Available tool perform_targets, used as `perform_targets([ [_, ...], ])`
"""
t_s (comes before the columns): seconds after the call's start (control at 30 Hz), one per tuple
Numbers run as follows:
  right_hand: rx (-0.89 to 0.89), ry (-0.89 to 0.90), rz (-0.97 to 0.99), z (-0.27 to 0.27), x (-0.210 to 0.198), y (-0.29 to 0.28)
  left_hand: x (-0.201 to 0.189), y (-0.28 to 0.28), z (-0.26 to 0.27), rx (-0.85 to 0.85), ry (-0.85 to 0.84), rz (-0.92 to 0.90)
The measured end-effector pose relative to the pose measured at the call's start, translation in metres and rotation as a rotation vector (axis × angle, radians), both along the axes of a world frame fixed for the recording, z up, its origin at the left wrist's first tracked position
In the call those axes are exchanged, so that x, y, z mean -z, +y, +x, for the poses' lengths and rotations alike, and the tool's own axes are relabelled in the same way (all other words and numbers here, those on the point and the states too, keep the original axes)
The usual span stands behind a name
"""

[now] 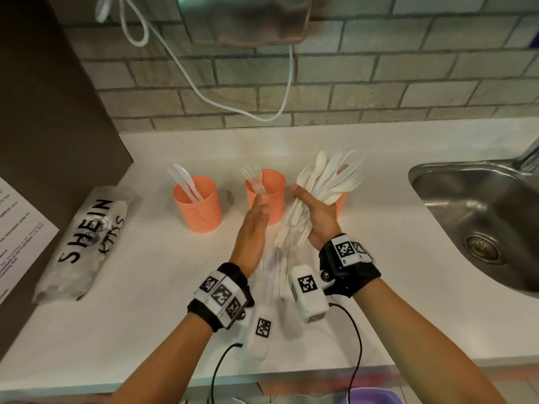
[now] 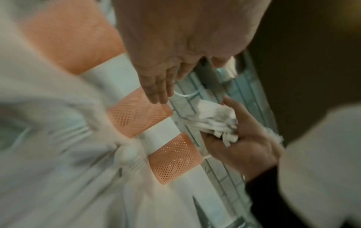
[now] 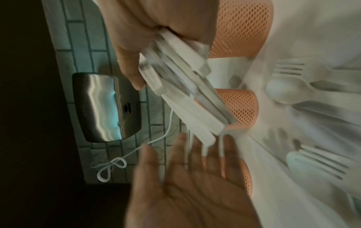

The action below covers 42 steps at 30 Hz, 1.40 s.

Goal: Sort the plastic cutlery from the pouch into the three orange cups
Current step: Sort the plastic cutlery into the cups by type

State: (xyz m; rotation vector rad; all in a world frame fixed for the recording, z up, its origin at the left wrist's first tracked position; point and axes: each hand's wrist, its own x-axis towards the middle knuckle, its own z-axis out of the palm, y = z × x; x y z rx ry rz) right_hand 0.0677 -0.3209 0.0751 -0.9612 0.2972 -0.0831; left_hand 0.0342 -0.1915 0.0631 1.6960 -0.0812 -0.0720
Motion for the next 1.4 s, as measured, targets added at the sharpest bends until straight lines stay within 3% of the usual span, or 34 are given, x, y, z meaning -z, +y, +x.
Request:
perform_targets([
  [0.07,0.026,-0.015,-0.019,0.0,-0.003,-0.001,0.007,0.006,0.0,-0.114,0.218,-0.25],
  [0.13,0.023,-0.055,-0.058,0.0,-0.005,0.003,0.013,0.006,-0.004,-0.125,0.412,-0.513],
  [0.27,0.058,-0.096,-0.177,-0.01,-0.007,0.014,0.007,-0.005,-0.008,-0.066,0.563,-0.735],
  [0.6,-0.007,-0.138,-0.32,-0.022,-0.006,0.013,-0.013,-0.023,-0.014,0.28,0.589,-0.808],
  [0.77,0.014,-0.156,-0.275,-0.023,-0.013,0.008,-0.003,-0.019,-0.009,0.245,0.674,-0.751],
  [0.87,0.035,-0.223,-0.35,-0.027,-0.017,0.007,0.0,-0.016,-0.009,0.201,0.747,-0.782],
  [1.13,0.032,-0.294,-0.4,-0.051,-0.015,0.011,-0.005,-0.014,-0.014,0.244,0.894,-0.774],
  [1.4,0.007,-0.247,-0.408,-0.05,-0.006,0.01,-0.01,-0.031,-0.017,0.21,0.832,-0.725],
])
